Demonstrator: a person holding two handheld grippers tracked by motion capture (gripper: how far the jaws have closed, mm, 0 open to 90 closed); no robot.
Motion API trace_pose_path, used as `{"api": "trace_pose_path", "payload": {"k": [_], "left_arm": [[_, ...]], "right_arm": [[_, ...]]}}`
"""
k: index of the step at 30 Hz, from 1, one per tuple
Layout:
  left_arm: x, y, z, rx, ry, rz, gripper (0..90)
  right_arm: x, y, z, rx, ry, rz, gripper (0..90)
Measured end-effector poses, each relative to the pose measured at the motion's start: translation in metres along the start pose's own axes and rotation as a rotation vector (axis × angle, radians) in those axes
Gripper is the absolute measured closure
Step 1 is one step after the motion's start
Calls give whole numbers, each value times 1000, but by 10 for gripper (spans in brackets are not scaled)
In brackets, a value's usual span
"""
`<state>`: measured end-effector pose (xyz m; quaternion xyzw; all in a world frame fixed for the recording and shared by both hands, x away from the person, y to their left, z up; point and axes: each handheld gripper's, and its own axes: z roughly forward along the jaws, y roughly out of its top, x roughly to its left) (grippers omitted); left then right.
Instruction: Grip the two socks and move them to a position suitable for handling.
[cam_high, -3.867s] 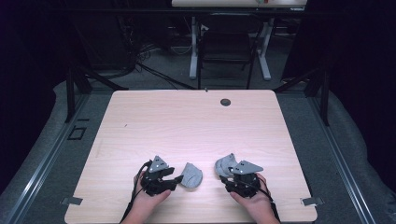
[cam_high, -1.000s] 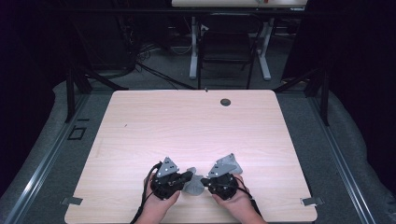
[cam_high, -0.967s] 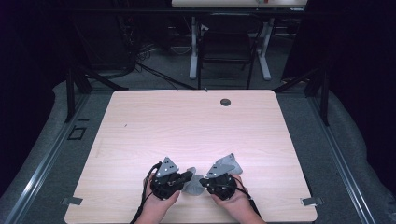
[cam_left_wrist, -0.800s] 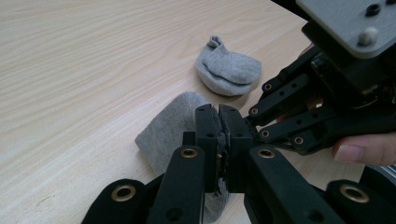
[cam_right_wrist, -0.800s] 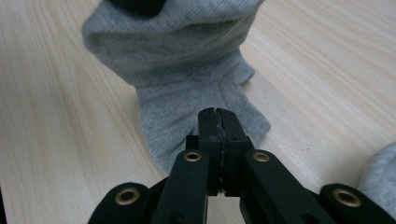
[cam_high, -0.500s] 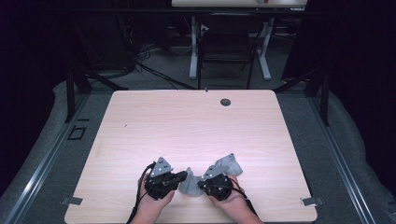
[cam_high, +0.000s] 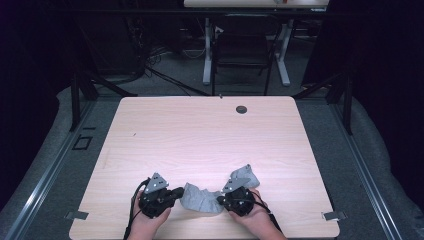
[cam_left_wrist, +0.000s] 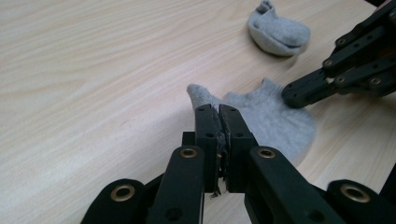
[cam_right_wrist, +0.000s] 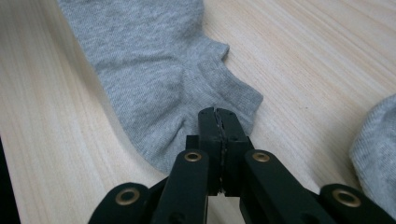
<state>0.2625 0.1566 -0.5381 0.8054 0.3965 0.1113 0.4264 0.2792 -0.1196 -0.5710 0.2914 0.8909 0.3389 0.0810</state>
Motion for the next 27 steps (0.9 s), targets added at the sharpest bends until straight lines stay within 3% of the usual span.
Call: {"api": "trace_pose_path", "payload": {"k": [6, 9, 12, 15, 20, 27], "left_arm": [[4, -12, 5, 44, -1, -20, 876], [4, -15, 6, 70, 12, -2, 875], [4, -16, 6, 69, 18, -3, 870], [8, -14, 1, 33, 37, -3, 864], [15, -13, -3, 7, 41, -6, 826], [14, -13, 10, 24, 34, 16, 820]], "right_arm": [[-1, -2, -3, 6, -1, 0, 897], [-1, -2, -3, 2, -10, 2, 897], [-1, -3, -3, 7, -13, -3, 897], [-1, -3, -5, 15, -15, -11, 896], [-3, -2, -9, -17, -27, 5, 896], [-3, 1, -13, -73, -48, 31, 892]]}}
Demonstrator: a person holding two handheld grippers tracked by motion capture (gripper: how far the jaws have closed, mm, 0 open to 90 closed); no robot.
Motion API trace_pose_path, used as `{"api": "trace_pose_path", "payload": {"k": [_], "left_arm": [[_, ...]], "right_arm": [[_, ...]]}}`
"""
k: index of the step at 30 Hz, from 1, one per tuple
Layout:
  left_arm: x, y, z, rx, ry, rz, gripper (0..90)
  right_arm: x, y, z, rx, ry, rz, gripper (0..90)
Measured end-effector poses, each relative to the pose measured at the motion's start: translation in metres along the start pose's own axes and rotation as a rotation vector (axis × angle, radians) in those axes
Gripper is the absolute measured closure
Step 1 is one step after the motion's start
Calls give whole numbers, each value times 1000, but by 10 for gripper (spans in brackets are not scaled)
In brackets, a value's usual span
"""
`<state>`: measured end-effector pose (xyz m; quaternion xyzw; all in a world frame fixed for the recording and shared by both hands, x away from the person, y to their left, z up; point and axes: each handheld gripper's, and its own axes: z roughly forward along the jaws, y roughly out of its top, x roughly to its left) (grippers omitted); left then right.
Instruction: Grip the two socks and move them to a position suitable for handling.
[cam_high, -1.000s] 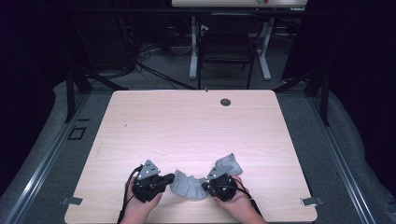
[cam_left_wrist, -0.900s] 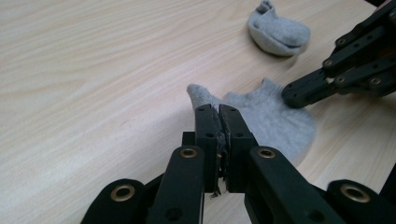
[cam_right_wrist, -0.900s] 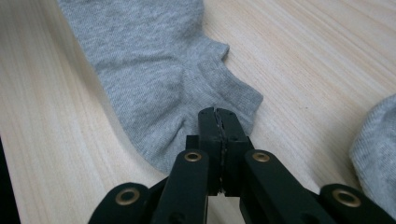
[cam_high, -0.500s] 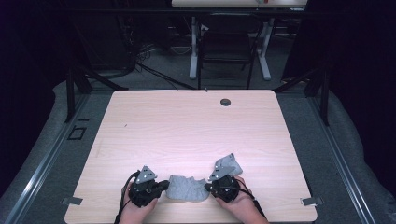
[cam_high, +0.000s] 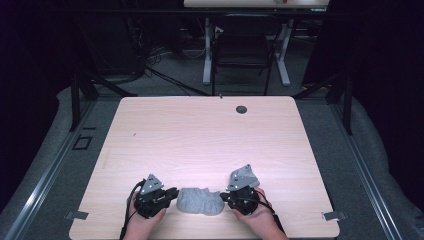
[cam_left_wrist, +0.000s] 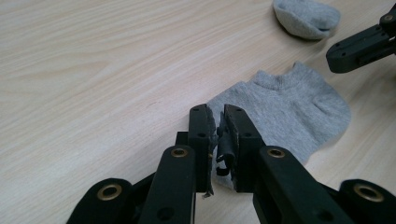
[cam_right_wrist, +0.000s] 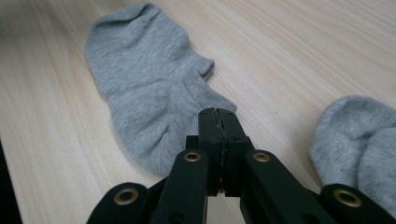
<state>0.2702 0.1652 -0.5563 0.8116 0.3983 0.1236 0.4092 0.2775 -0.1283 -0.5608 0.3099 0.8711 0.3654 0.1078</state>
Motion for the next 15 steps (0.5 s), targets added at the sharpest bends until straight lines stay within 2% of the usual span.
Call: {"api": "trace_pose_path", "payload": {"k": [3, 9, 15], "left_arm": [[-4, -1, 10, 27, 0, 26, 820], [-1, -4, 21, 57, 6, 44, 821], [-2, -7, 24, 69, -3, 37, 836]], "right_arm": [[3, 2, 4, -22, 4, 16, 878], [8, 2, 12, 5, 6, -13, 865], [5, 0, 15, 24, 5, -4, 866]]}}
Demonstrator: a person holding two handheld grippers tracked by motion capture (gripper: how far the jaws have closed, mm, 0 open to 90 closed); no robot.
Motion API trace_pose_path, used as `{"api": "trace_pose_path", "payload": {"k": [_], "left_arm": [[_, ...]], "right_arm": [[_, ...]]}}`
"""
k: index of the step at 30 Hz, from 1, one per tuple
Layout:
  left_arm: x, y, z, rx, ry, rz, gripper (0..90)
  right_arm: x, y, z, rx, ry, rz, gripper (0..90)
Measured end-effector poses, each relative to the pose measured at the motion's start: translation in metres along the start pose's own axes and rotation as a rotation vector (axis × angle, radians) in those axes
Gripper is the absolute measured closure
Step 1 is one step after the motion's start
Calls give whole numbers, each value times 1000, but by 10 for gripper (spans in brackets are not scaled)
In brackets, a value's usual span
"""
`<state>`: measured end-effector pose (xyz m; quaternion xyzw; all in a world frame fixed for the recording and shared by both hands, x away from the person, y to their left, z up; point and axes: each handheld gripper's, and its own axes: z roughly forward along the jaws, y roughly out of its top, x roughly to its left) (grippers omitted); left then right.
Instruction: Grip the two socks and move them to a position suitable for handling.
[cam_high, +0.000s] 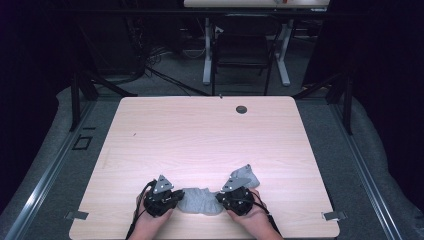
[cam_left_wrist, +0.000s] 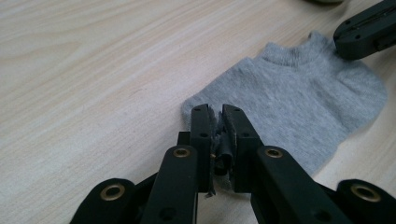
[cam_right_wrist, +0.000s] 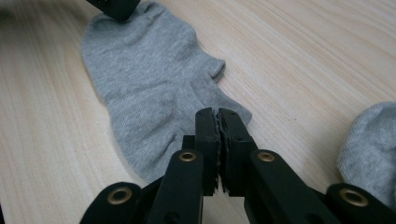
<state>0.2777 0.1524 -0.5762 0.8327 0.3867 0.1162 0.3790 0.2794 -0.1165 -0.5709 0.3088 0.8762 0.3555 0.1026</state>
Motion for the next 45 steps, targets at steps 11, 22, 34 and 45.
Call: {"api": "trace_pose_path", "payload": {"k": [11, 22, 34, 45], "left_arm": [[-9, -6, -6, 22, -27, -10, 845], [-18, -10, -10, 48, -52, -6, 845], [-16, -6, -15, -2, -54, -18, 761], [-8, -2, -20, -38, -27, -24, 691]], "right_arm": [[-1, -5, -4, 40, 17, -15, 884], [1, -9, -13, 92, 25, -46, 892], [-20, -4, -38, -63, -23, 64, 839], [-59, -10, -31, -37, -229, 188, 655]]}}
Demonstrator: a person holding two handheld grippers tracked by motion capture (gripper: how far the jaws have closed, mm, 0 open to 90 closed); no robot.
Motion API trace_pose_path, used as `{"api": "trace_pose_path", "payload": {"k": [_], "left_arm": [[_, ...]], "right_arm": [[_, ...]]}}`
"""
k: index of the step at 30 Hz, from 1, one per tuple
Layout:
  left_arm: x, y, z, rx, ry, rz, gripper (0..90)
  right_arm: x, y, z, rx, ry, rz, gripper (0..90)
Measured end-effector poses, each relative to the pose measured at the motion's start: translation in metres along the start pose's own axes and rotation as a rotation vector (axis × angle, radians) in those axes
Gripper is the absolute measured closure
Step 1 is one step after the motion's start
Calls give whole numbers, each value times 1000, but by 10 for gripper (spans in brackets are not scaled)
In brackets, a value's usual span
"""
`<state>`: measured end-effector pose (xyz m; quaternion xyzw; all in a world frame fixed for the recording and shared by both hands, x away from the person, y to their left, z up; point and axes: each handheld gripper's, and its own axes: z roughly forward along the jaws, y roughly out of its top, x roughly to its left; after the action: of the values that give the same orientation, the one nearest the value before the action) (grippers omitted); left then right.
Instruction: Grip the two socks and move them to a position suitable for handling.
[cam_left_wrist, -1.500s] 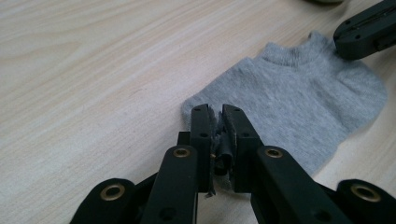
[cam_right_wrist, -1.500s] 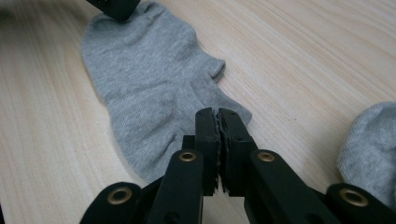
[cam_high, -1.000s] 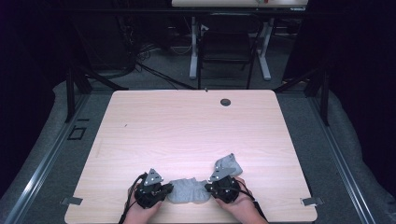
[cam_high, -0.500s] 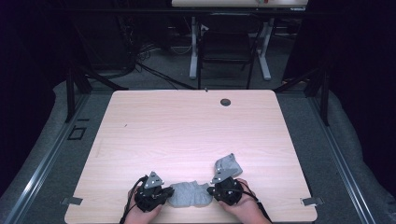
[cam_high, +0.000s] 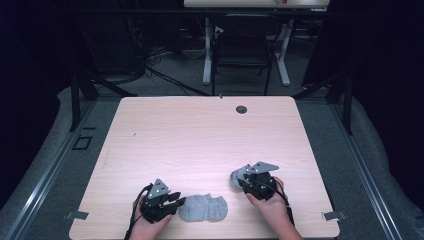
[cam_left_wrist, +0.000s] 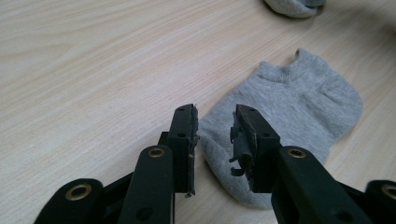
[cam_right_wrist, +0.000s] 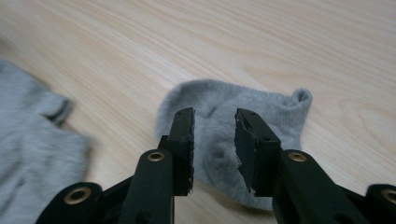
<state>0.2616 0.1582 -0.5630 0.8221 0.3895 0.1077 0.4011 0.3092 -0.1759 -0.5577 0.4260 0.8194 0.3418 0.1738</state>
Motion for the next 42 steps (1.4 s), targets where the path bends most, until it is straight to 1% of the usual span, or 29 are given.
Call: {"api": "trace_pose_path", "payload": {"k": [3, 9, 12, 13, 17, 18, 21, 22, 23, 24, 26, 29, 31, 32, 33, 34, 35, 39, 40, 41, 42], "left_arm": [[1, 0, 0, -5, 5, -6, 689], [3, 1, -1, -12, 10, -4, 689], [3, 1, -1, -14, 14, -7, 688], [4, 1, -1, -13, 15, 0, 688], [5, 1, 0, -12, 16, -2, 685], [5, 1, 1, -9, 18, -5, 683], [6, 0, 3, -8, 17, -4, 681], [6, 0, 3, -8, 17, -4, 681], [6, 0, 3, -7, 15, -5, 681], [6, 0, 4, -5, 17, 2, 681], [6, 1, 4, -6, 19, 8, 681], [7, 1, 5, -10, 24, -1, 681], [9, 1, 6, -10, 28, -1, 681], [9, 1, 6, -10, 27, -2, 681], [9, 1, 6, -10, 28, -6, 681], [9, 1, 6, -10, 28, -6, 681], [10, 1, 6, -13, 29, -8, 681], [11, 1, 6, -17, 32, -7, 681], [11, 1, 6, -16, 32, -7, 681], [11, 1, 7, -14, 31, -10, 681], [12, 1, 7, -11, 30, -1, 681]], "right_arm": [[0, -1, 10, 50, -25, 3, 644], [8, 2, 18, 69, -59, -19, 713], [12, 5, 22, 63, -47, -8, 754], [14, 7, 24, 62, -46, 1, 758], [19, 14, 31, 60, -17, 22, 775], [21, 16, 33, 64, -13, 18, 775], [30, 21, 39, 58, 10, 34, 777], [35, 23, 41, 51, 9, 37, 777], [35, 23, 41, 51, 9, 37, 777], [43, 26, 45, 49, 22, 31, 777], [50, 29, 48, 56, 18, 22, 777], [59, 33, 52, 57, 30, 19, 779], [64, 35, 54, 60, 41, 16, 786], [67, 36, 55, 52, 50, 26, 791], [68, 37, 56, 54, 61, 26, 797], [68, 37, 56, 54, 61, 26, 797], [72, 38, 58, 51, 81, 41, 811], [77, 41, 58, 49, 110, 41, 850], [78, 41, 58, 37, 111, 45, 854], [79, 41, 57, 35, 122, 45, 856], [79, 42, 56, 32, 125, 50, 857]]}}
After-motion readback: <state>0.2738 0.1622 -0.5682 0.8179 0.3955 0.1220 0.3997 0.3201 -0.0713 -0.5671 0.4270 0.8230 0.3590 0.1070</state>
